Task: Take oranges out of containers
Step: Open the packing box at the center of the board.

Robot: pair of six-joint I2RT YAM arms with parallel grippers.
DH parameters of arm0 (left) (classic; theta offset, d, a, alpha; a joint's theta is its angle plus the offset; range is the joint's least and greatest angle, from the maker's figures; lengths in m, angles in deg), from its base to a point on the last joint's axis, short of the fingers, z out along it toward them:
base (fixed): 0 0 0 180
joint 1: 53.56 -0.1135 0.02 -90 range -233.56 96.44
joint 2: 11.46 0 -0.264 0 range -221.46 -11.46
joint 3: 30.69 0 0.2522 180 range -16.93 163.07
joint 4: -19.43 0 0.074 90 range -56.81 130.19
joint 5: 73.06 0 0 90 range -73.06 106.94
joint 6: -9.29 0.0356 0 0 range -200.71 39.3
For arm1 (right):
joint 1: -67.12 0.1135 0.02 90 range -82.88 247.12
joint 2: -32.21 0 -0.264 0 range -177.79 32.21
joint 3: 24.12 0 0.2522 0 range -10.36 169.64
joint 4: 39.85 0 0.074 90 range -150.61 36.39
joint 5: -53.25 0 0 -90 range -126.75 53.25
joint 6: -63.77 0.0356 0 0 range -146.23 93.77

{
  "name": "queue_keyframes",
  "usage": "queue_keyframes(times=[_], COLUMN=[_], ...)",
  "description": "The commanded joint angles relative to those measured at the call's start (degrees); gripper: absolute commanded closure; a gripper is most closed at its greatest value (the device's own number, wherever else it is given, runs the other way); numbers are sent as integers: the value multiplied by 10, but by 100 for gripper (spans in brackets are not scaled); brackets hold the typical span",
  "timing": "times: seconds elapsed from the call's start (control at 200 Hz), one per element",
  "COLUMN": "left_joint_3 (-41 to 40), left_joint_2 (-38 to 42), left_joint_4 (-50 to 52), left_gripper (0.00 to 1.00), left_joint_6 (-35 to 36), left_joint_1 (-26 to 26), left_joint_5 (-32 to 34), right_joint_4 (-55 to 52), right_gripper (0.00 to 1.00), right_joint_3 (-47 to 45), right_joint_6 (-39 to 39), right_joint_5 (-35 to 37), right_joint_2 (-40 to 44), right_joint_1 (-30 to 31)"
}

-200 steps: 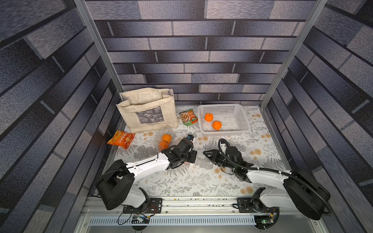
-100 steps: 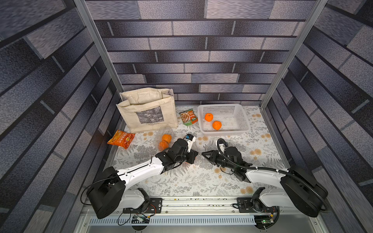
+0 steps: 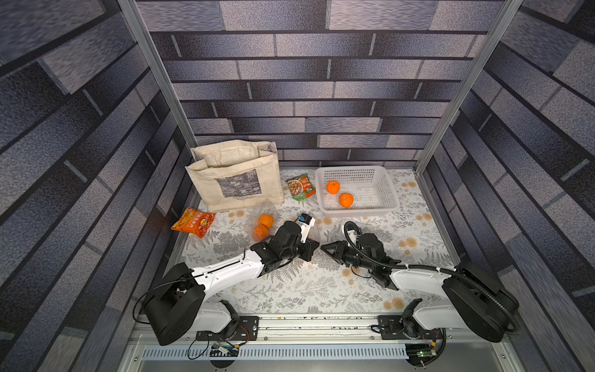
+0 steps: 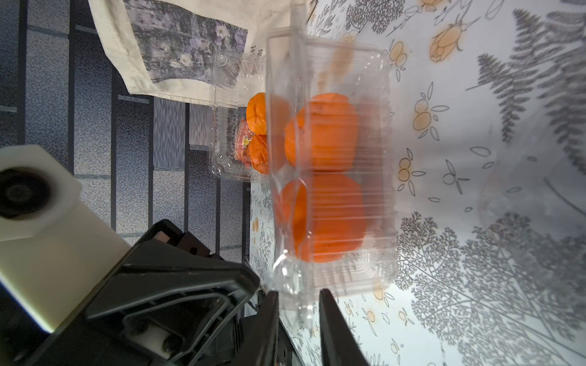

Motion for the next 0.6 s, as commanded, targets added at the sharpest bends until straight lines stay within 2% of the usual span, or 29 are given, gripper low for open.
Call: queue_keyframes(times=[0.0,0.19,0.311,0.596], left_joint_3=[2,4,-8,-82], left_joint_2=[-4,-17,-15,29], left_joint_4=[-30,-27,-36,-148], left_gripper=[100,100,100,100], left_joint_6=[14,11,-3,-88], left_joint_1=[7,13,11,-16], left_joint_5=[-8,-12,3,45], right_joint_4=[4,0,-5,-2], right_gripper=[76,76,81,85], right_joint_3=[18,25,25,30], right_joint_6=[-13,-15,-17,-24], right_joint_5=[-16,-12,-11,-13], right_joint_2=[-11,-19,-25,-37], right_joint_1=[3,3,3,5])
